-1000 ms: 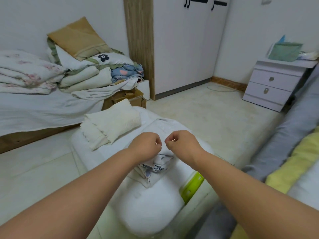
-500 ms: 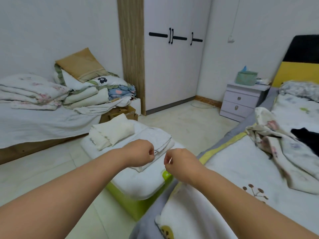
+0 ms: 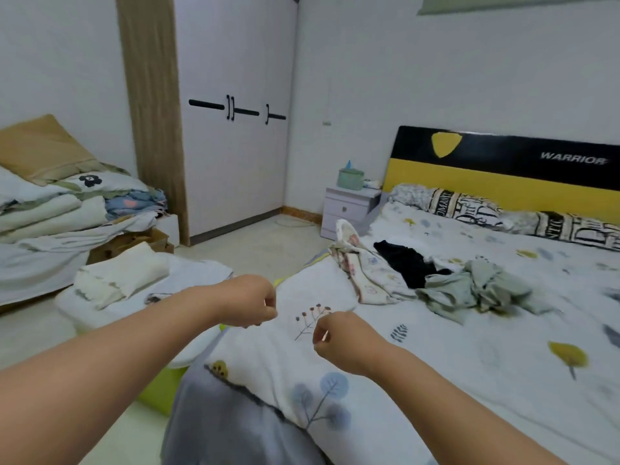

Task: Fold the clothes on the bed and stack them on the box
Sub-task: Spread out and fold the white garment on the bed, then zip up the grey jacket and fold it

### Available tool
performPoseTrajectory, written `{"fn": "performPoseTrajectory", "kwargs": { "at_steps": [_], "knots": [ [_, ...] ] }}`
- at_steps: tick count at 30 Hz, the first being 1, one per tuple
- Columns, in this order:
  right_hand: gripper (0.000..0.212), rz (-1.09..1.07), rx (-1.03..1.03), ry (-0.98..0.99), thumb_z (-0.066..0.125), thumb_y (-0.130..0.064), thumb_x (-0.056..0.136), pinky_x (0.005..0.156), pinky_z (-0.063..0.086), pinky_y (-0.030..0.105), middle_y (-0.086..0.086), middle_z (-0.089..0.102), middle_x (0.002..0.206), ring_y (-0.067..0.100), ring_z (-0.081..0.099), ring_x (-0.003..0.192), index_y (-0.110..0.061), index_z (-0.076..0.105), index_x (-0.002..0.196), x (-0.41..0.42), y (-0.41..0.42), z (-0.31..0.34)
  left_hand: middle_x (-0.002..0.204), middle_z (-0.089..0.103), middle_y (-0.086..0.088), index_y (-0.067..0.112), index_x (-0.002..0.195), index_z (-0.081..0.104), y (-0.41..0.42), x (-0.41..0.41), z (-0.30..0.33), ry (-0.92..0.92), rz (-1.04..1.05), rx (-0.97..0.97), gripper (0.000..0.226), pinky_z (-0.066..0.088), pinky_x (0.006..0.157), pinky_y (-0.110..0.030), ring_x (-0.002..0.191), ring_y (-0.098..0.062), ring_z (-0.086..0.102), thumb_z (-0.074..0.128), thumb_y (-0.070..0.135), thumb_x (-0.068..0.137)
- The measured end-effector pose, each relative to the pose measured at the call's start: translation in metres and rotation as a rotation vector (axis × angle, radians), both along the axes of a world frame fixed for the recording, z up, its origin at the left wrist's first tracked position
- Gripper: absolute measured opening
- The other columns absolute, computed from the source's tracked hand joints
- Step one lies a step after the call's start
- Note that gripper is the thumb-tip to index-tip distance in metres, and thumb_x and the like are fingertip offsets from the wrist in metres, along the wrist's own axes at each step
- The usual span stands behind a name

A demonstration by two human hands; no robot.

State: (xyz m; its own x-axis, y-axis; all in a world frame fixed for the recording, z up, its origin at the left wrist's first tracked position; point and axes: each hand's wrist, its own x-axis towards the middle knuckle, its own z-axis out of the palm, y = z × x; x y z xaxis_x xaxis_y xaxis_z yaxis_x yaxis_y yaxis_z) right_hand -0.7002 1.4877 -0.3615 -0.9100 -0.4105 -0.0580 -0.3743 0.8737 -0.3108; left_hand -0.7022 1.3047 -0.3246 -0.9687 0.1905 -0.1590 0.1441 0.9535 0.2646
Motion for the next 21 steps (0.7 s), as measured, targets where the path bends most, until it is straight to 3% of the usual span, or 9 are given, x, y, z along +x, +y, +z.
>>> {"fn": "performPoseTrajectory", "kwargs": {
  "at_steps": [10,15,18,21],
  "knots": [
    [0.027,-0.212,-0.011,-0.014,0.046,-0.015,0.091,0.082,0.047,0.028,0.004,0.062,0.108,0.019,0.057,0.094,-0.012,0.065,0.109,0.050,0.132,0.009,0.079,0.062,0.003,0.018,0.085,0.057,0.117,0.027,0.003,0.020,-0.146,0.053,0.012,0.043,0.058,-0.019,0.056,-0.007,0.053,0.047,0.021,0.091],
    [0.026,-0.327,-0.054,0.002,0.045,-0.015,0.089,0.072,0.045,0.025,-0.002,0.054,0.093,0.017,0.053,0.085,-0.015,0.066,0.106,0.047,0.197,0.002,0.080,0.061,0.005,0.019,0.087,0.057,0.178,0.016,-0.012,-0.015,-0.204,0.058,0.012,0.043,0.058,-0.018,0.057,-0.005,0.052,0.047,0.024,0.092],
    [0.027,-0.394,-0.073,-0.007,0.044,-0.014,0.089,0.074,0.046,0.024,-0.002,0.054,0.092,0.017,0.054,0.085,-0.015,0.066,0.106,0.039,0.235,-0.007,0.081,0.055,0.009,0.021,0.093,0.059,0.212,0.003,-0.024,0.008,-0.226,0.033,0.015,0.039,0.060,-0.016,0.062,0.000,0.047,0.046,0.027,0.093],
    [0.024,-0.451,-0.066,-0.030,0.044,-0.012,0.089,0.077,0.047,0.024,0.000,0.057,0.099,0.018,0.056,0.088,-0.017,0.065,0.098,0.020,0.268,-0.020,0.085,0.052,0.010,0.019,0.105,0.062,0.240,-0.016,-0.037,0.037,-0.248,0.008,0.023,0.041,0.067,-0.018,0.074,-0.006,0.049,0.045,0.028,0.093]
  ]
}}
